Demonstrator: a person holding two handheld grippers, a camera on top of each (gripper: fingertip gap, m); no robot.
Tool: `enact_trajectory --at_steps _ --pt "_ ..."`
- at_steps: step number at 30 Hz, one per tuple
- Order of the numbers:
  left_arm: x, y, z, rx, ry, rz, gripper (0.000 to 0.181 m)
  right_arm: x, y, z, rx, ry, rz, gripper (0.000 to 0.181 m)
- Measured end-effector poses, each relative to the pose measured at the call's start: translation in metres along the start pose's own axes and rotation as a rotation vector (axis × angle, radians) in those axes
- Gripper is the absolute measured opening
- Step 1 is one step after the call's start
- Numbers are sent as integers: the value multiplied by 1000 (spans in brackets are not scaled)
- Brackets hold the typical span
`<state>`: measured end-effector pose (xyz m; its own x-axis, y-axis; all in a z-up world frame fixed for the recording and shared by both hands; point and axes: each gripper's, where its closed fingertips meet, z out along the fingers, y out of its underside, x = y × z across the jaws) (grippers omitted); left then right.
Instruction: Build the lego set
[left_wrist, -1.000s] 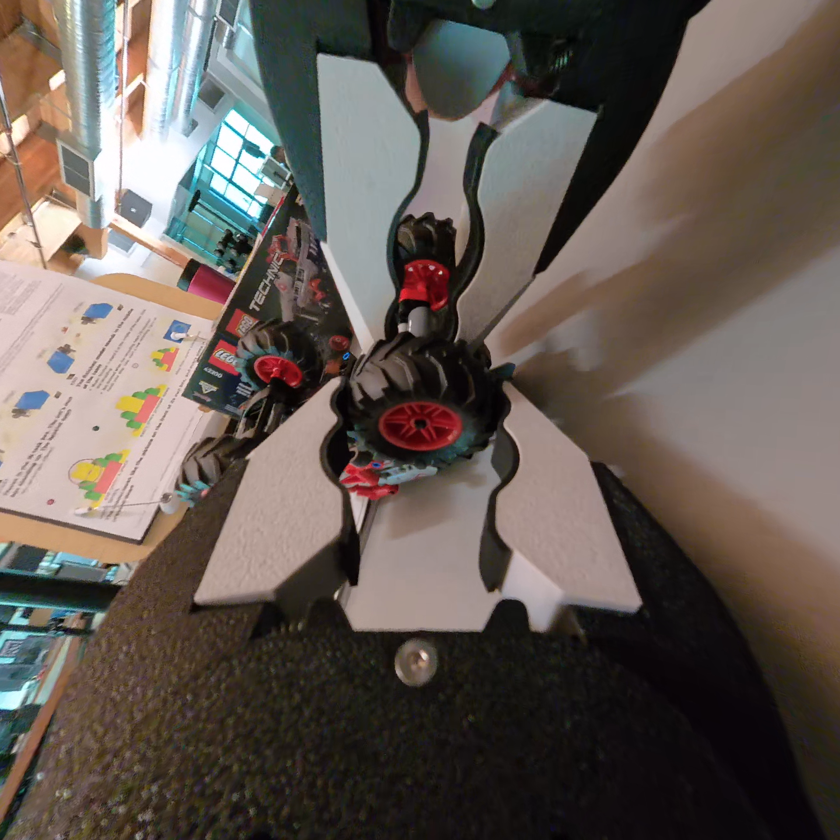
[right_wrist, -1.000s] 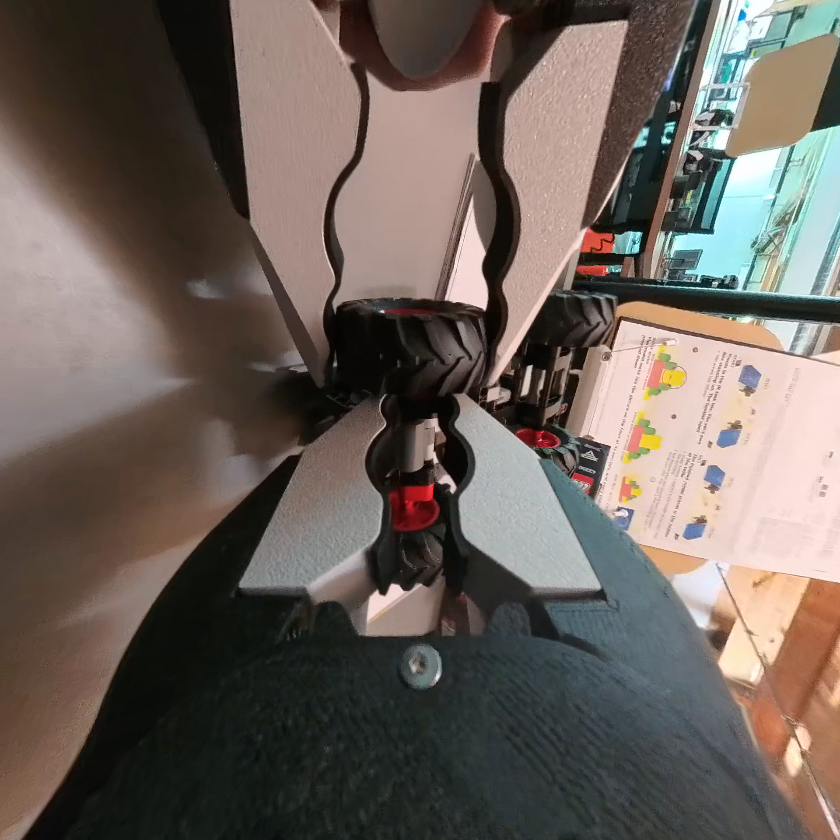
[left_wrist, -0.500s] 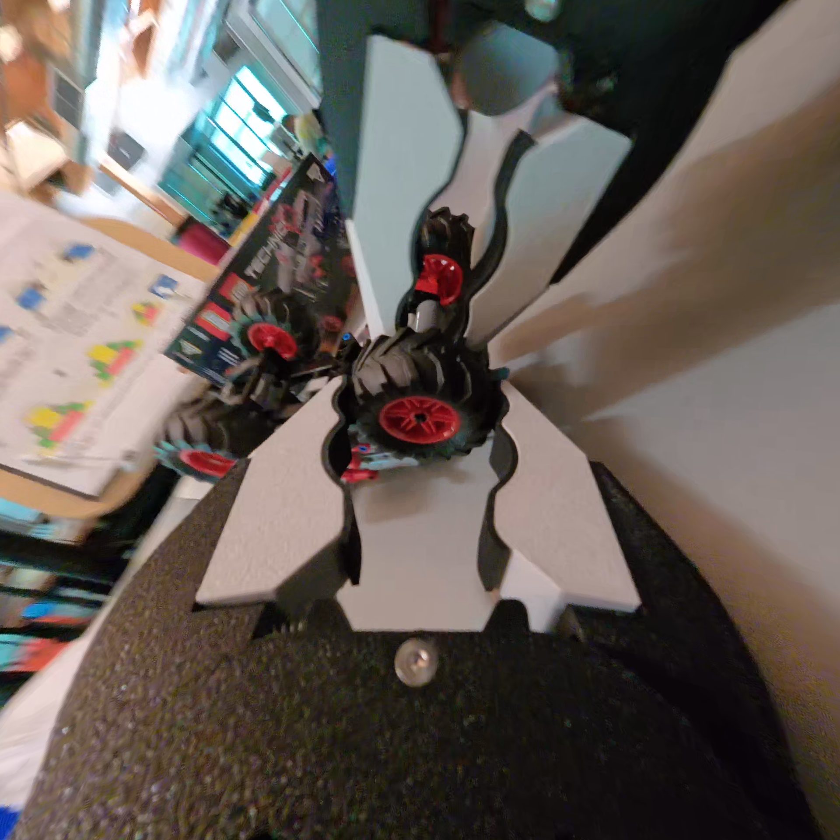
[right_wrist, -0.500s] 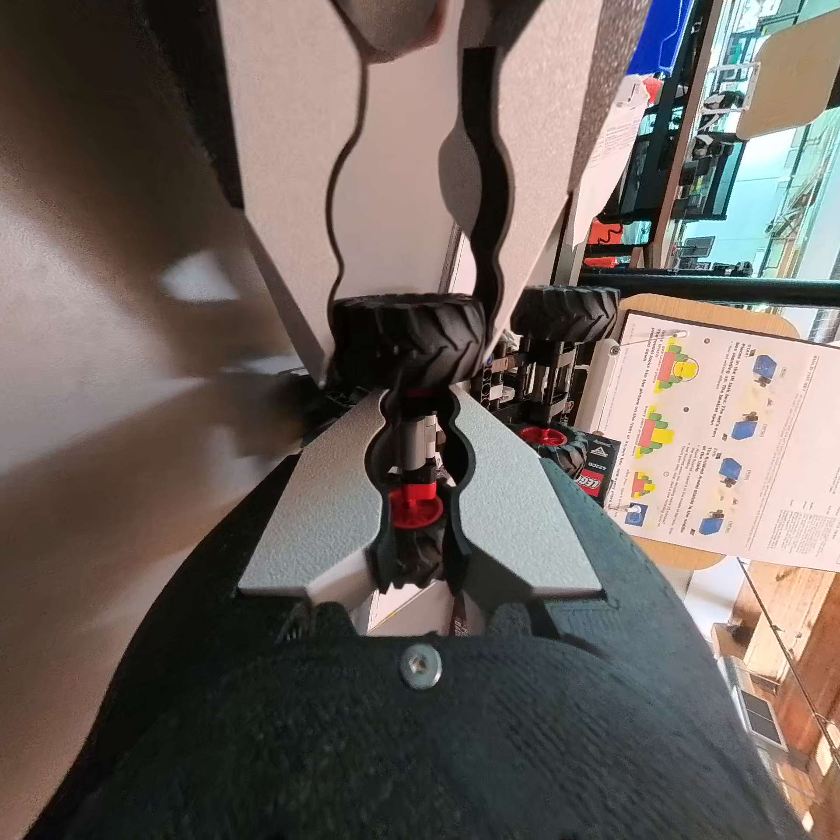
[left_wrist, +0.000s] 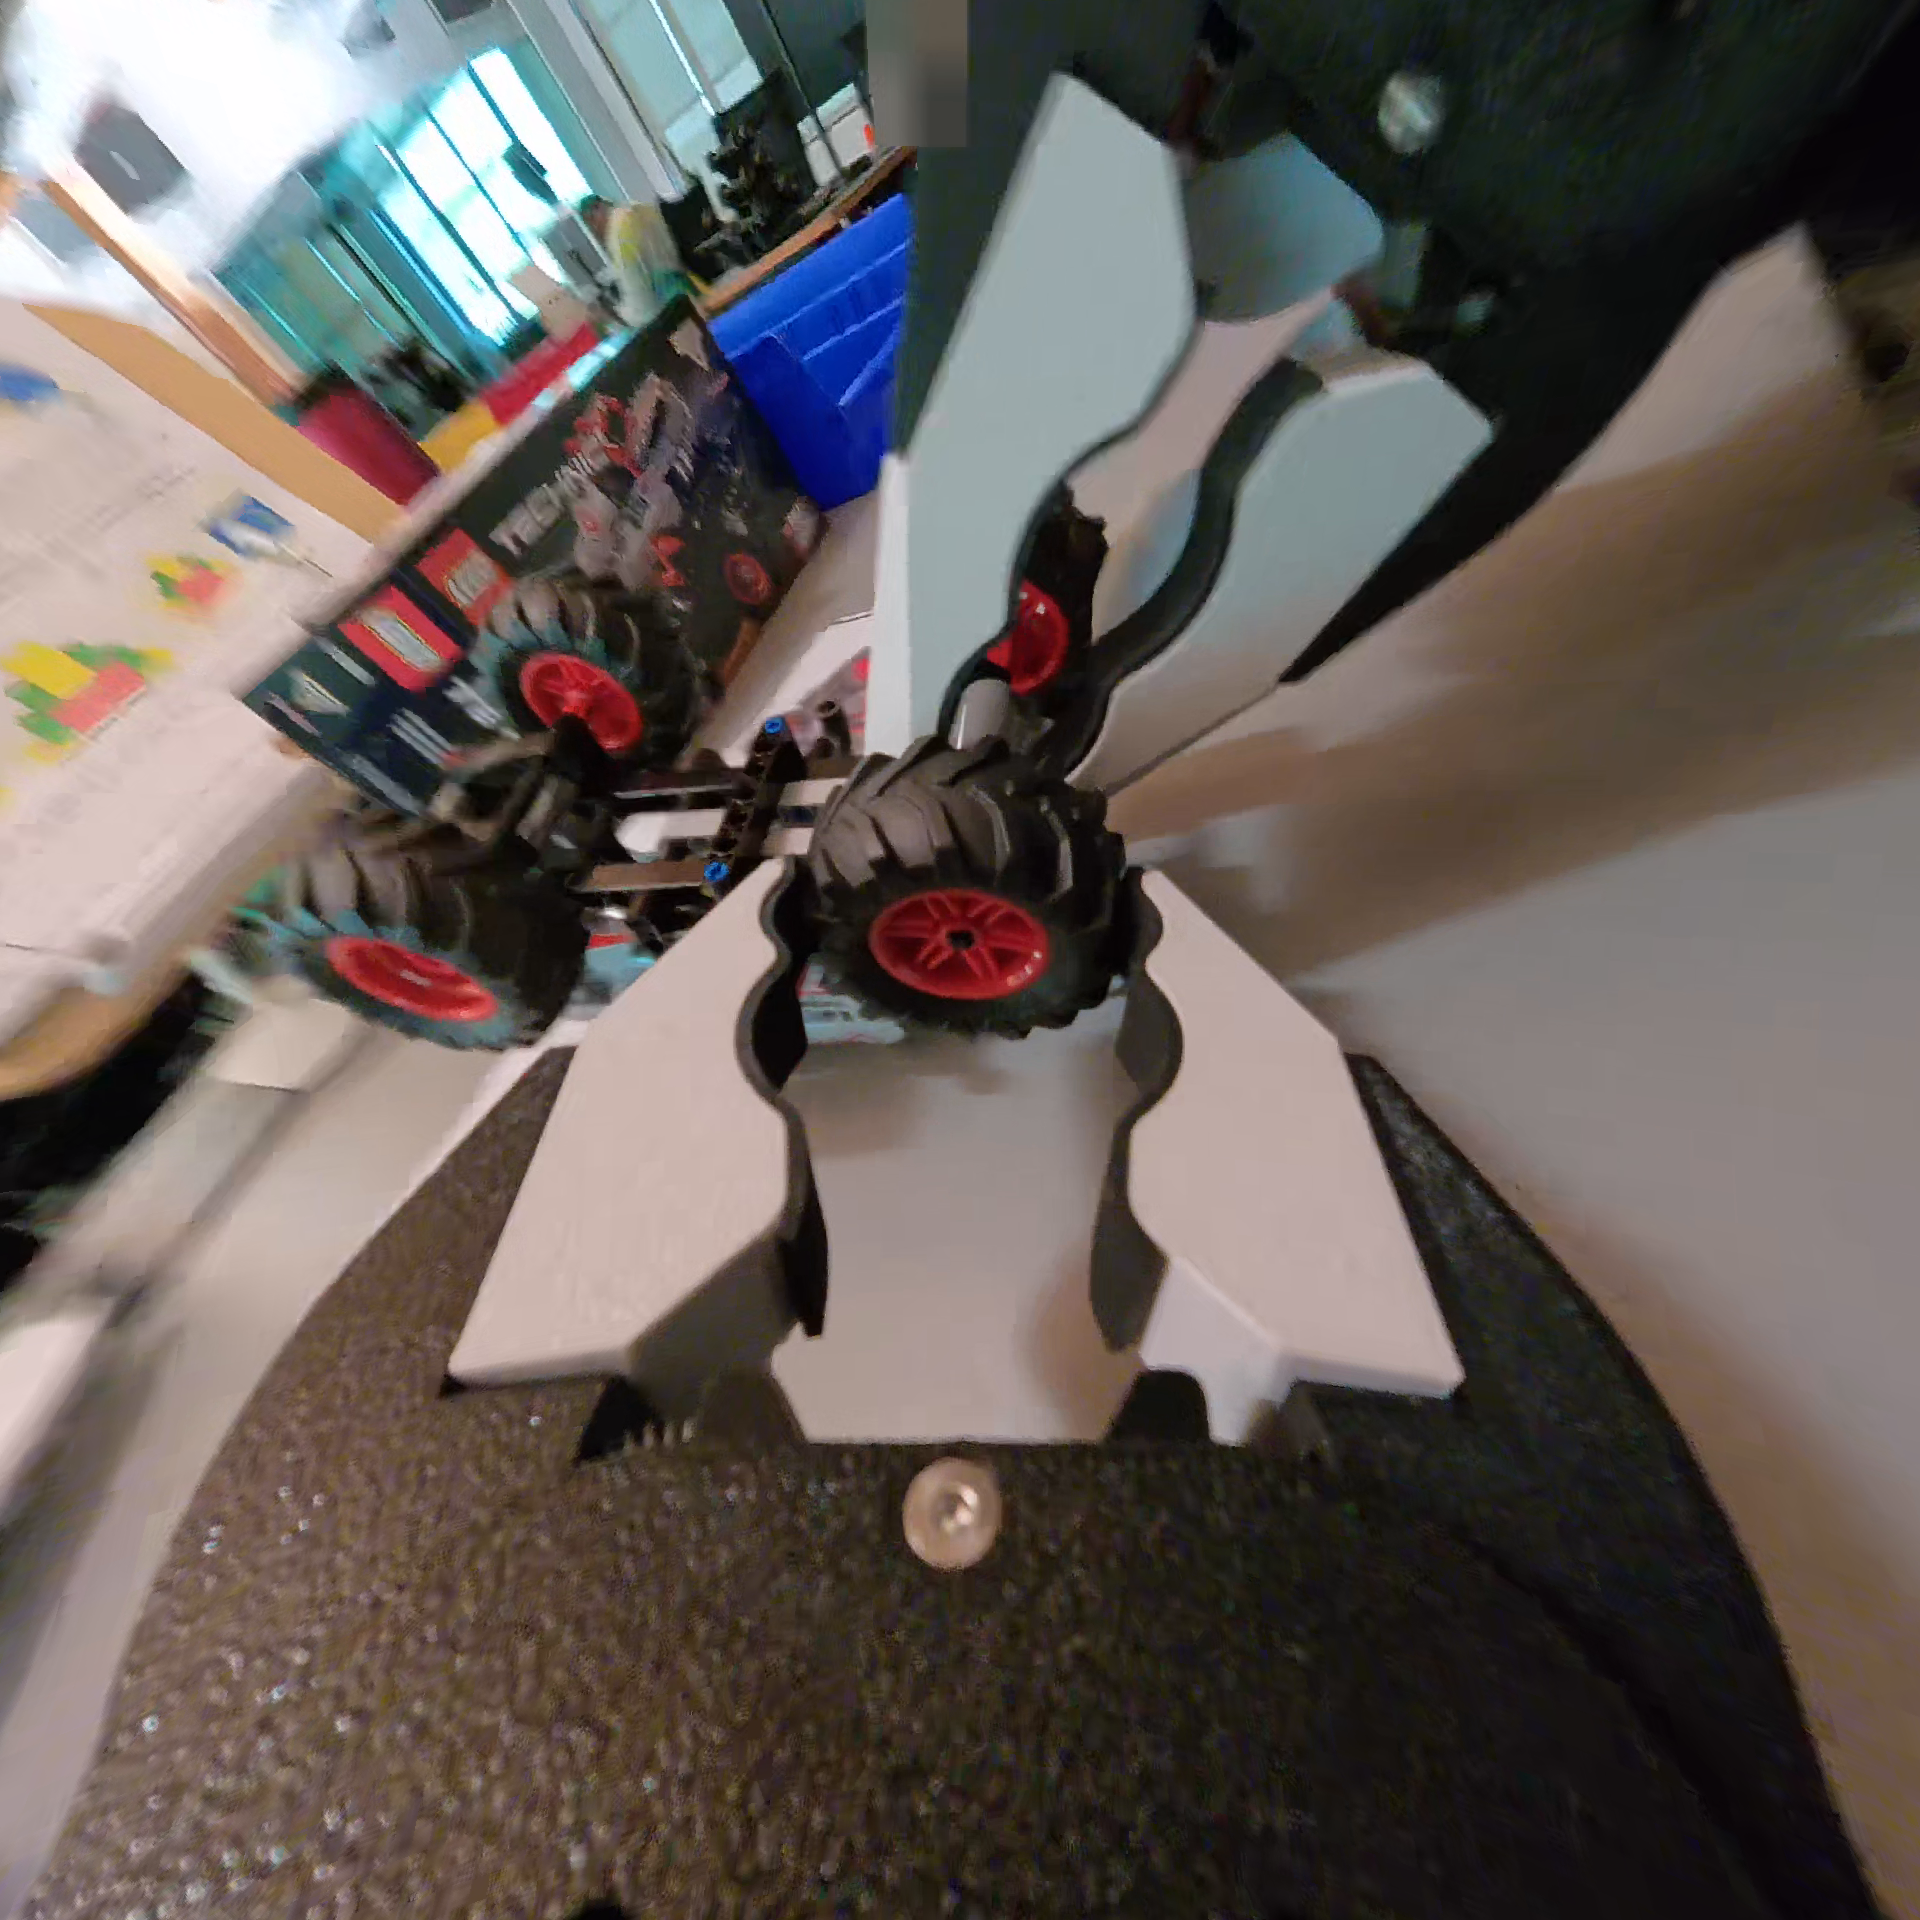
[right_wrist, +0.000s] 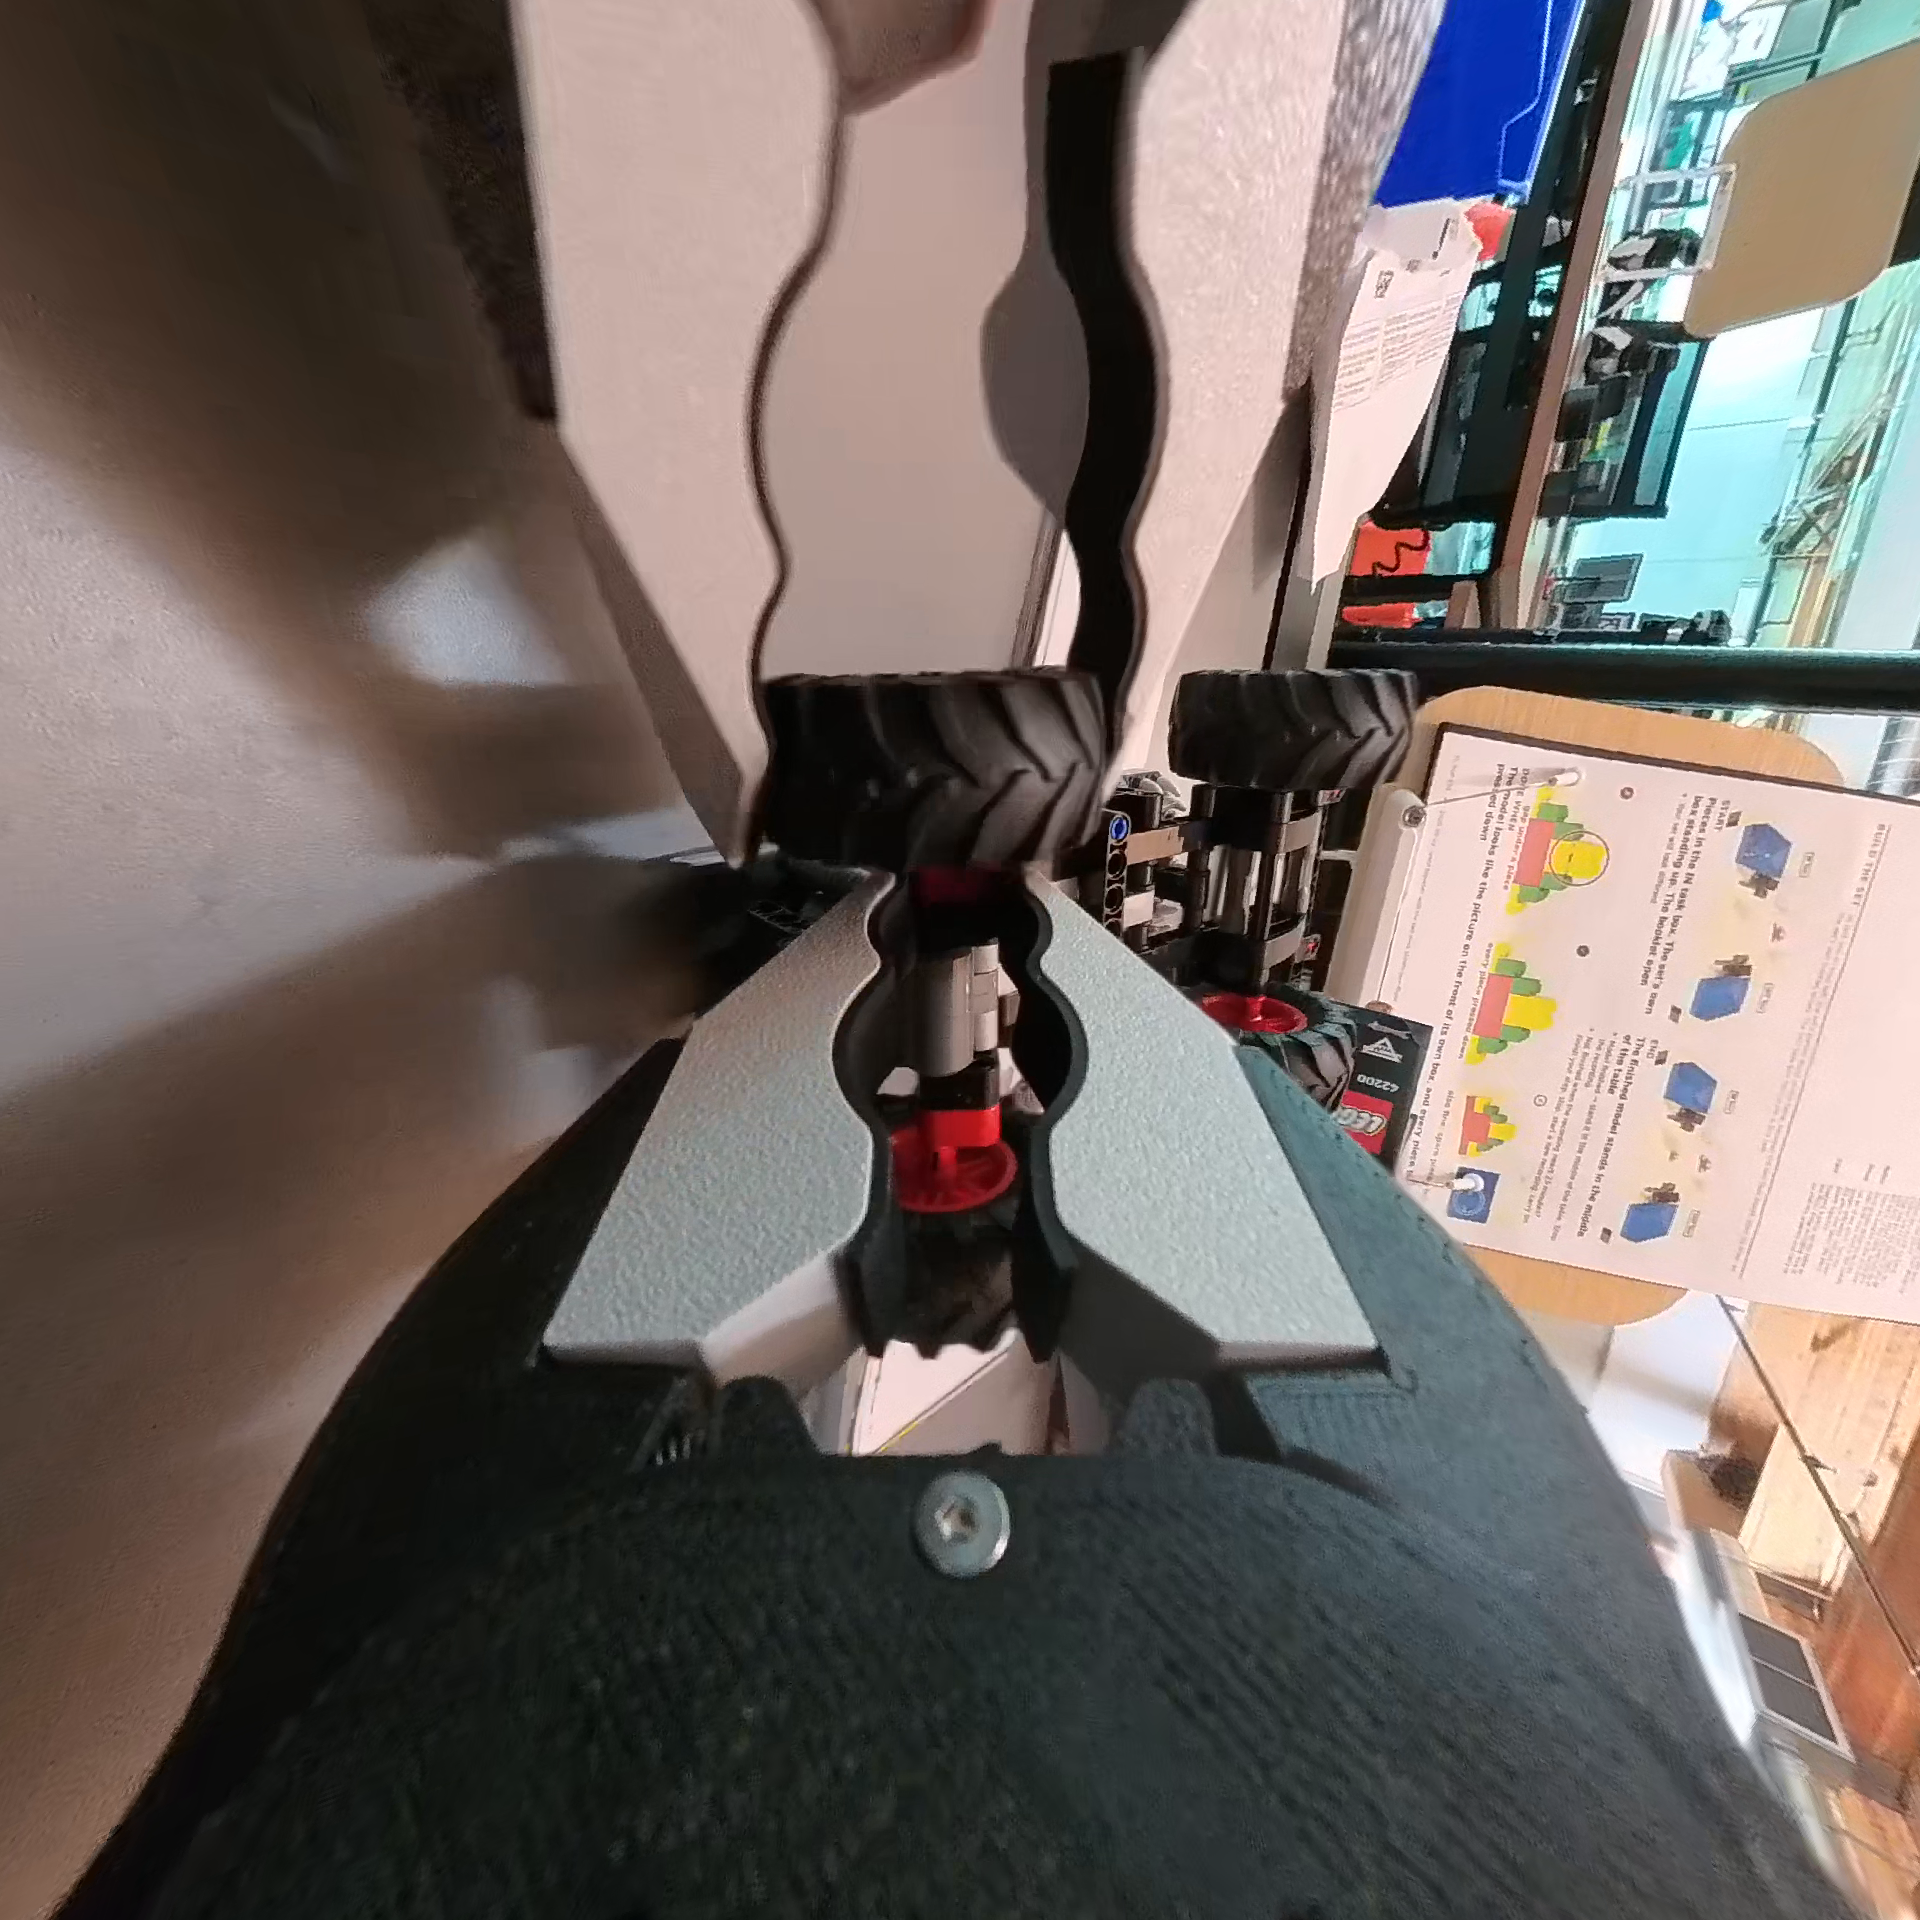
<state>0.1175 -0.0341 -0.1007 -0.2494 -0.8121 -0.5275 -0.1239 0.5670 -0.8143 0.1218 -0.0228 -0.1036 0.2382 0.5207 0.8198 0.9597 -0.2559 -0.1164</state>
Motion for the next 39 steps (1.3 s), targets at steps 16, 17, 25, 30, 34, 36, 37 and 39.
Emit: enact_trajectory --at_steps 16,17,25,30,34,36,37,39 --pt "4 -8 8 -27 -34 276 65 -2 -7 0 49 -54 5 15" --pt "2 -7 9 -52 -46 301 63 -2 -5 1 29 -43 -19 15" --pt "6 -7 1 -19 59 -28 56 -2 -4 1 -6 -55 -90 17" --pt "4 -5 -4 -56 -45 159 56 -2 -7 1 -5 -53 -76 17" --pt "7 -7 -7 -16 53 -153 55 -2 -7 1 -5 -52 -68 17" --pt "7 -6 -9 -25 13 -21 55 -2 -7 1 -5 -55 -65 17" --pt "6 -6 -9 -46 -33 101 55 -2 -7 0 -2 -53 -62 17" --pt "7 -7 -10 -44 -64 132 55 -2 -6 0 1 -49 -60 17"
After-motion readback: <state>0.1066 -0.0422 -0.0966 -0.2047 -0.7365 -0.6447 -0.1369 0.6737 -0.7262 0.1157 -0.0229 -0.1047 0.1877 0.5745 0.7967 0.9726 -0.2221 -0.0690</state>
